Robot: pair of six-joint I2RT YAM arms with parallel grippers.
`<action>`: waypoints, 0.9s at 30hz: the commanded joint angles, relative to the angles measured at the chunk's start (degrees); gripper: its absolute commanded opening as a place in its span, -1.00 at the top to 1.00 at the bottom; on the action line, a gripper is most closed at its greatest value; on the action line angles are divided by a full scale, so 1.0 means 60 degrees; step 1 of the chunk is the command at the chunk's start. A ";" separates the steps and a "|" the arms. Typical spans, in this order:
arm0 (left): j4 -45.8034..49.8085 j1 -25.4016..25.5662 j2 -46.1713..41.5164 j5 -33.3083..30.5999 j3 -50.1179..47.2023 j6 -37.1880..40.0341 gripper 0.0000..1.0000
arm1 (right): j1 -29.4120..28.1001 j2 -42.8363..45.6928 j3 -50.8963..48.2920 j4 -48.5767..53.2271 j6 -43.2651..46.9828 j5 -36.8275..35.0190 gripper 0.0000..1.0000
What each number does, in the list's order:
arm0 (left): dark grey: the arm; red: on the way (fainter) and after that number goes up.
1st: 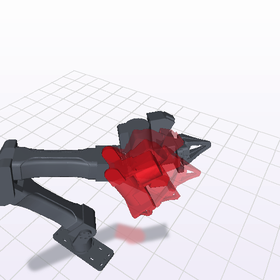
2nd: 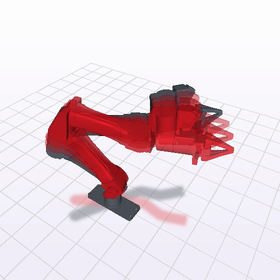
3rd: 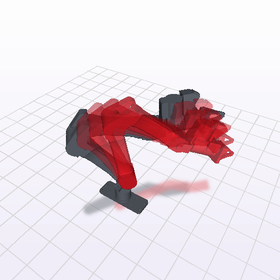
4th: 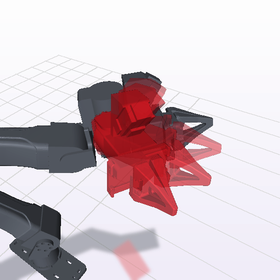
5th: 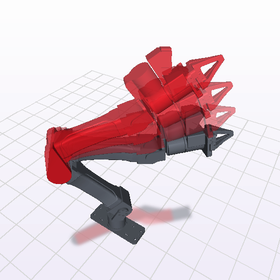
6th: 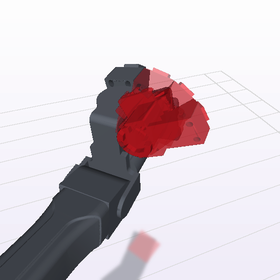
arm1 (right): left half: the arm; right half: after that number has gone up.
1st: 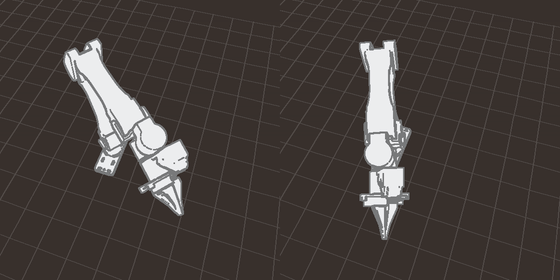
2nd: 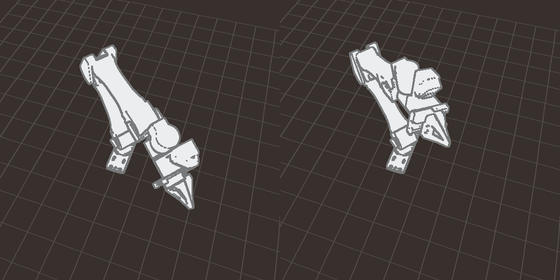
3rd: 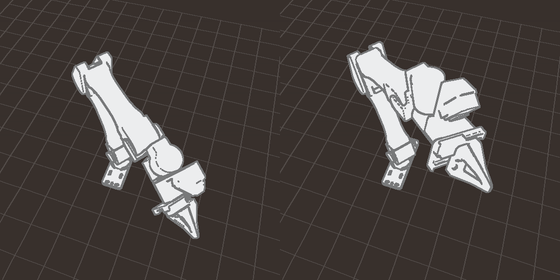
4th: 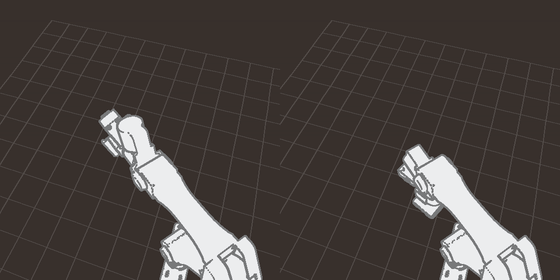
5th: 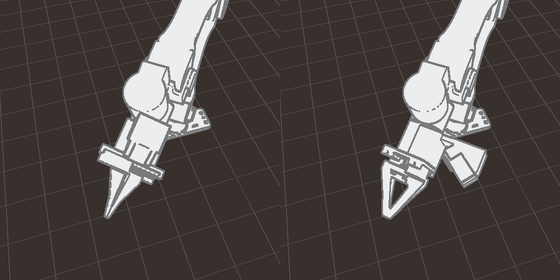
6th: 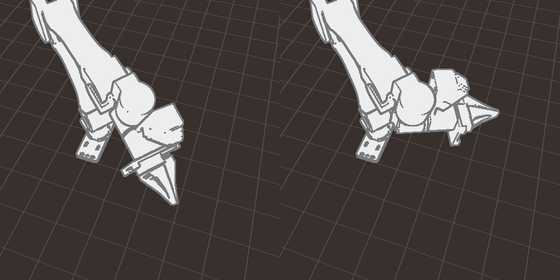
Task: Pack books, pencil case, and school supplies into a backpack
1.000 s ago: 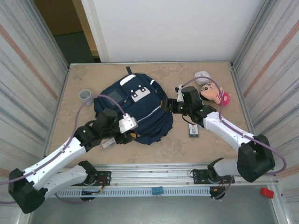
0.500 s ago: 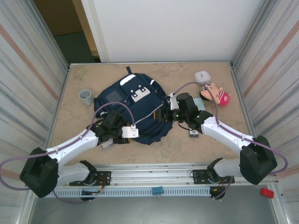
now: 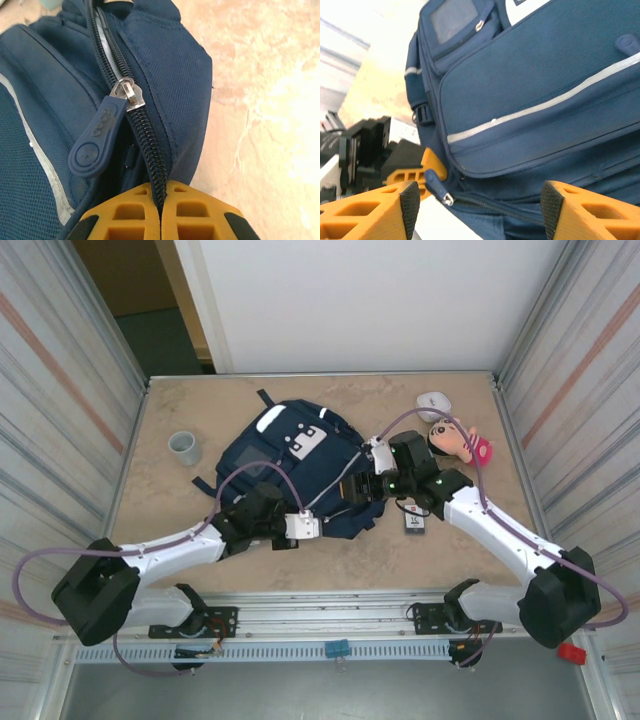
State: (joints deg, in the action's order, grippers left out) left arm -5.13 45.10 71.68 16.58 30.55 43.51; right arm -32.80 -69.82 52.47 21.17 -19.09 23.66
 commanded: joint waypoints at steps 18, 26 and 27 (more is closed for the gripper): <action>-0.4730 -0.0018 -0.0522 0.1889 -0.1302 -0.2094 1.00 | -0.1911 -0.1132 -0.0731 -0.1754 0.3525 -0.0075 -0.34; -0.4538 -0.0017 -0.0484 0.2085 -0.1164 -0.2099 1.00 | -0.1882 -0.1686 -0.0509 -0.1765 0.3798 -0.0564 -0.33; -0.4490 -0.0019 -0.0499 0.2114 -0.1165 -0.2068 1.00 | -0.1888 -0.1753 -0.0468 -0.1717 0.3768 -0.0521 -0.33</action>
State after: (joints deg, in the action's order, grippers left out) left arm -25.52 44.62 70.17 23.77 22.33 31.66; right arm -43.92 -78.76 48.71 11.42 1.91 22.37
